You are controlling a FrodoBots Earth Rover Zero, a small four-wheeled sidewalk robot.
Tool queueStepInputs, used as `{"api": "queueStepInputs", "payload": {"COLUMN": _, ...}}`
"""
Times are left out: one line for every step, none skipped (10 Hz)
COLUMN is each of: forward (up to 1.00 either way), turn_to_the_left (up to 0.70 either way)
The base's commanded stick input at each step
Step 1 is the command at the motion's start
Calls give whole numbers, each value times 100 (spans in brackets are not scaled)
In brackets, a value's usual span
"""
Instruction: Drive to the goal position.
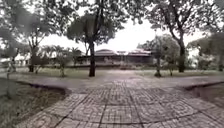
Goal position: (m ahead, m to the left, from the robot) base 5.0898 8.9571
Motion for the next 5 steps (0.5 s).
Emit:
{"api": "queueStepInputs", "payload": {"forward": 100, "turn_to_the_left": 0}}
{"api": "queueStepInputs", "payload": {"forward": 100, "turn_to_the_left": 0}}
{"api": "queueStepInputs", "payload": {"forward": 100, "turn_to_the_left": 0}}
{"api": "queueStepInputs", "payload": {"forward": 100, "turn_to_the_left": 0}}
{"api": "queueStepInputs", "payload": {"forward": 100, "turn_to_the_left": 17}}
